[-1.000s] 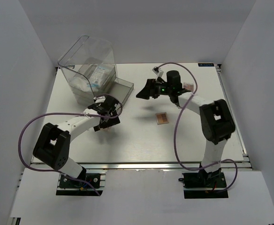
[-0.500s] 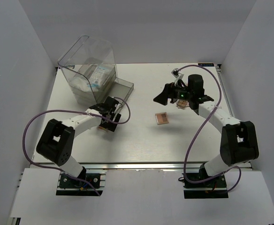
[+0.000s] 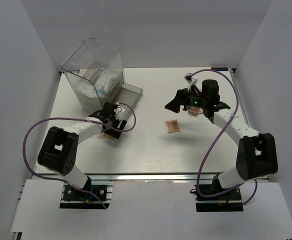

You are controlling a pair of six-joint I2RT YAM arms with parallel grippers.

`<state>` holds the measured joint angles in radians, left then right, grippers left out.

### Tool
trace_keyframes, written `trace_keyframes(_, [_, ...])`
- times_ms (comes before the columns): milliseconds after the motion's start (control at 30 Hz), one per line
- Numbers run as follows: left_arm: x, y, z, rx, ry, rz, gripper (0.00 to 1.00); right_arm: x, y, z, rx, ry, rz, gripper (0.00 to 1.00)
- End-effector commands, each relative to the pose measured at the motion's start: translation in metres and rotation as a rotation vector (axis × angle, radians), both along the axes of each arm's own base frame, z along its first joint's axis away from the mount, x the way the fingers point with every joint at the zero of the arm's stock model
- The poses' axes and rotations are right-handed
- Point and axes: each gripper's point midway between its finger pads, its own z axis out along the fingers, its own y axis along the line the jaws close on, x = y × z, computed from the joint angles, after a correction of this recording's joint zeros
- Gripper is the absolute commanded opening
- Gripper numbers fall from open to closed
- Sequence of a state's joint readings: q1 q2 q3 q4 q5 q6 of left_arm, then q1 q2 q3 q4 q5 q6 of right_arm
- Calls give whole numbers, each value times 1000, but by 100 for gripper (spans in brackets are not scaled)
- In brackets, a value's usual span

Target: Organize the makeup

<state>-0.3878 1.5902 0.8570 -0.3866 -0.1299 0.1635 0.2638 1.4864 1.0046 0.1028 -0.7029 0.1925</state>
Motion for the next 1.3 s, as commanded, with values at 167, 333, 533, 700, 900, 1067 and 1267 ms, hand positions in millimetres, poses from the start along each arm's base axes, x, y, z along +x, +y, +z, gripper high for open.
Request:
trace_keyframes(167, [-39, -20, -23, -120, 154, -110, 83, 5, -7, 25, 0, -72, -18, 89])
trace_keyframes(333, [-41, -22, -21, -122, 171, -131, 77, 6, -11, 27, 4, -77, -30, 89])
trace_keyframes(533, [-40, -41, -10, -195, 164, -151, 56, 5, -15, 28, 8, -76, -39, 89])
trace_keyframes(700, [-43, -51, -6, -184, 155, -167, 40, 6, -15, 29, 11, -81, -42, 89])
trace_keyframes(900, [-37, -71, 44, -230, -3, -166, 38, 6, -16, 29, 11, -80, -43, 89])
trace_keyframes(1067, [-33, -77, 74, -269, -92, -135, 37, 5, -16, 24, 14, -71, -42, 89])
trace_keyframes(1267, [-33, -69, 72, -220, -96, -113, 57, 6, -16, 24, 13, -70, -41, 89])
